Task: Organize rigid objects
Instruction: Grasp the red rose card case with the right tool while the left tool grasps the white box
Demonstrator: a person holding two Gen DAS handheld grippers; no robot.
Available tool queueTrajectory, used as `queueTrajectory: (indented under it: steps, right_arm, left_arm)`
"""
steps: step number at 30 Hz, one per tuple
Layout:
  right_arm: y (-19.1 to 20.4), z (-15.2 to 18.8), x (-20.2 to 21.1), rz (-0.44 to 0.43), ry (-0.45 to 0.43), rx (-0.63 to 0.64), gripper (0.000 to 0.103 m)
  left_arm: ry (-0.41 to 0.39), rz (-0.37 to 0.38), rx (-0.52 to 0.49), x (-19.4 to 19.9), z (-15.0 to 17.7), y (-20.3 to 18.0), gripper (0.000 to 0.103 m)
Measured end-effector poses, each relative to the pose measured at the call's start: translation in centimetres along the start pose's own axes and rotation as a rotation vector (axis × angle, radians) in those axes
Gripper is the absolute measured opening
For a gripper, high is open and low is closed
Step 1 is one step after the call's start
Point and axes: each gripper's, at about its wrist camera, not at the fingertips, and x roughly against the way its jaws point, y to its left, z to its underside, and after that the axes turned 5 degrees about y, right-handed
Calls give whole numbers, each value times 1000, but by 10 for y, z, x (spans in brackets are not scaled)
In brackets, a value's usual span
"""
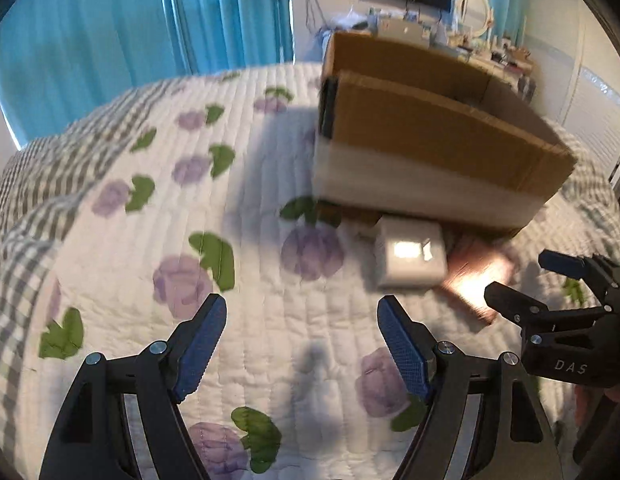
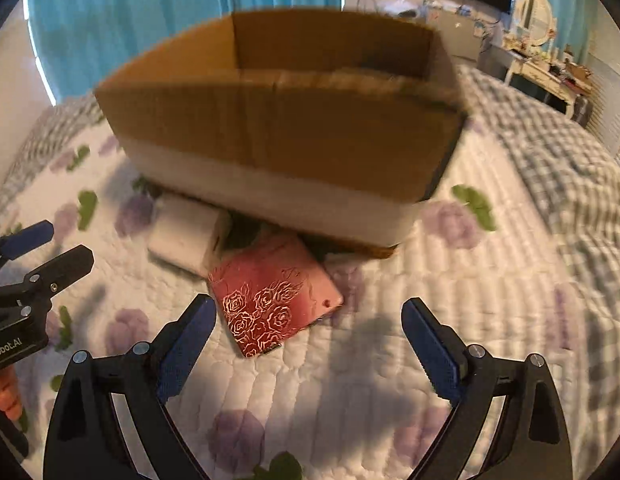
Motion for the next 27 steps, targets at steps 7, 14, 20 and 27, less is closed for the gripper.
queueTrajectory:
  steps: [7, 14, 20, 27]
  right_arm:
    - [26, -8, -34, 42, 39, 154, 96]
    - [20, 2, -23, 57, 25, 146, 79]
    - [-3, 15, 5, 42, 4, 33, 77]
    - [-38, 21, 40, 74, -47, -90, 76]
  left_arm:
    - [14, -2, 17, -3, 2, 3, 80]
    - [3, -6, 15, 7, 1, -1, 80]
    - [2, 9, -3, 13, -3, -13, 80]
    - [1, 38, -28, 5, -18, -41, 81]
